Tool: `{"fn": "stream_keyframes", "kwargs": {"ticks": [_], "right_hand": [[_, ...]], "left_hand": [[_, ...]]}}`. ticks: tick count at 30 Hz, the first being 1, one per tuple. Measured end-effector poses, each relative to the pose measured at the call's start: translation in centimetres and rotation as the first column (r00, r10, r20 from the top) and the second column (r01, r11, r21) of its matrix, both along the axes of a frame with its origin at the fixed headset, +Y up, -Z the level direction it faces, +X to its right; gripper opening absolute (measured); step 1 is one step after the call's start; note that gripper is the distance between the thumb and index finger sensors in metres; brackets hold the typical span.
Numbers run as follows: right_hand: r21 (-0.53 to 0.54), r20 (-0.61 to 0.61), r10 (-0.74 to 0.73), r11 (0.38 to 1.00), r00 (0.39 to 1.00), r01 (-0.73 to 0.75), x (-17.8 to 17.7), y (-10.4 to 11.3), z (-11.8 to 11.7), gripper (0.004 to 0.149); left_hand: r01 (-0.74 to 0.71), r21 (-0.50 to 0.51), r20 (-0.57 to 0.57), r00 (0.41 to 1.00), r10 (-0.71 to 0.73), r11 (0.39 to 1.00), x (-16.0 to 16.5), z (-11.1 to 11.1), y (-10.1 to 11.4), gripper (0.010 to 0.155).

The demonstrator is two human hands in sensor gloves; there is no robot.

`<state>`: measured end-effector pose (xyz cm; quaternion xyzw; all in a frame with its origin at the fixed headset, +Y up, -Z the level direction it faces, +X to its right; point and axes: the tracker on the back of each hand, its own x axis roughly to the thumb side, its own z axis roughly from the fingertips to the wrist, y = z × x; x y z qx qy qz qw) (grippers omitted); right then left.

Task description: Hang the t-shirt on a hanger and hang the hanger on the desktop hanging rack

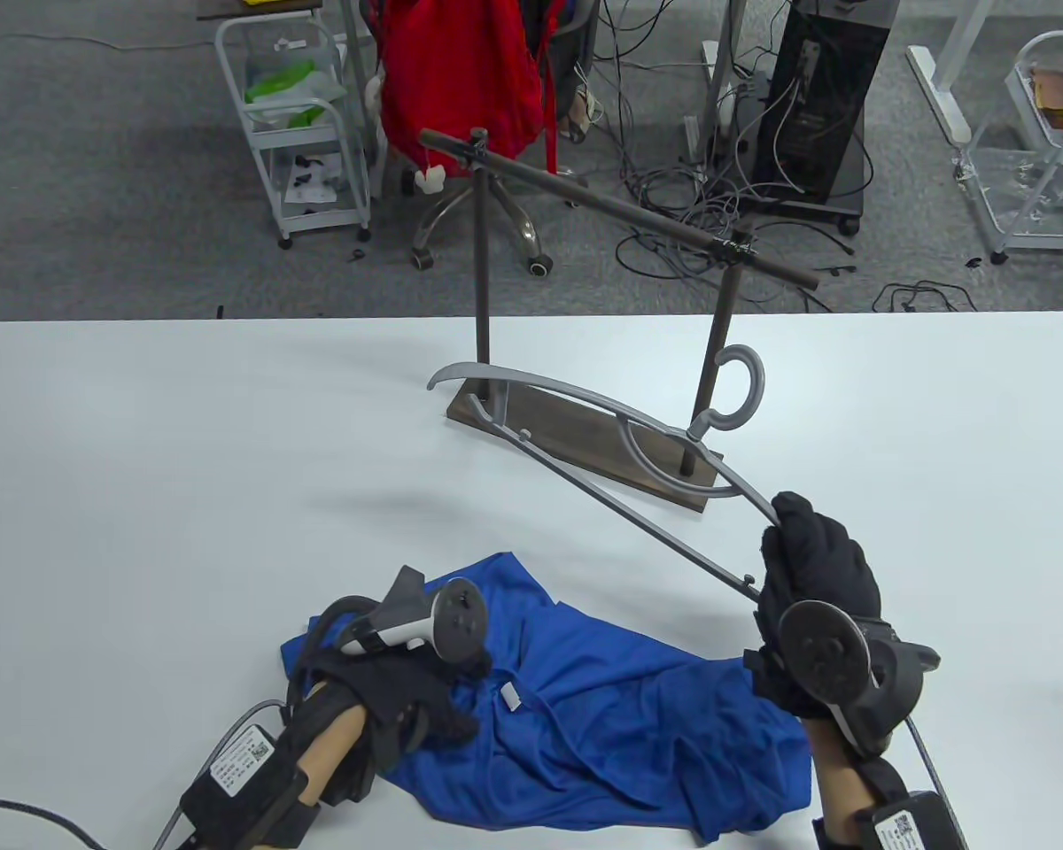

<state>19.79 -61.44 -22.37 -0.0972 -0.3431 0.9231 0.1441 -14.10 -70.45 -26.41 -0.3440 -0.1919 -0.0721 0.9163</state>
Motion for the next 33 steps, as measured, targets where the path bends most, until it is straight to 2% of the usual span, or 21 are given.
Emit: {"fn": "stream_keyframes", "kwargs": {"ticks": [2,4,5,7,10,13,16,21,25,33], "right_hand": [[0.000,-0.002,0.001,1.000,1.000,-0.001,0.0,0.0,0.0,0.044],[0.002,-0.004,0.003,1.000,1.000,-0.003,-0.1,0.0,0.0,0.044],[0.004,-0.005,0.002,1.000,1.000,-0.002,-0.1,-0.1,0.0,0.044],[0.010,-0.006,0.001,1.000,1.000,0.000,0.0,0.0,0.1,0.044],[0.024,-0.008,-0.005,1.000,1.000,0.005,0.0,0.1,0.2,0.044],[0.041,-0.018,-0.013,0.999,1.000,0.014,0.0,0.3,0.4,0.044],[0.053,-0.043,-0.008,0.999,0.999,0.010,0.0,0.4,0.6,0.044],[0.063,-0.091,0.040,0.997,0.995,-0.035,-0.7,0.2,0.8,0.044],[0.074,-0.125,0.093,0.994,0.988,-0.084,-0.9,0.3,0.8,0.044],[0.078,-0.165,0.219,0.975,0.962,-0.209,-1.1,0.6,0.9,0.044]], "left_hand": [[0.045,0.035,-0.001,0.999,-0.045,0.998,0.5,0.1,-0.5,0.064],[0.000,0.024,-0.016,1.000,0.000,1.000,0.6,0.0,-0.6,0.043],[-0.043,0.029,-0.028,0.999,0.044,0.999,0.5,-0.1,-0.4,0.041],[-0.108,0.029,-0.041,0.993,0.109,0.994,-0.1,-0.4,0.3,0.041],[-0.216,0.097,-0.081,0.971,0.224,0.972,-1.6,-1.2,1.7,0.041],[-0.342,0.167,-0.143,0.919,0.366,0.925,-3.9,-2.1,3.0,0.043],[-0.442,0.264,-0.218,0.839,0.499,0.857,-6.6,-3.1,3.8,0.047],[-0.481,0.374,-0.299,0.747,0.594,0.793,-10.1,-4.1,3.9,0.047],[-0.508,0.425,-0.354,0.669,0.654,0.749,-12.7,-4.7,3.6,0.045],[-0.524,0.510,-0.371,0.581,0.724,0.682,-15.0,-4.8,4.0,0.044]]}}
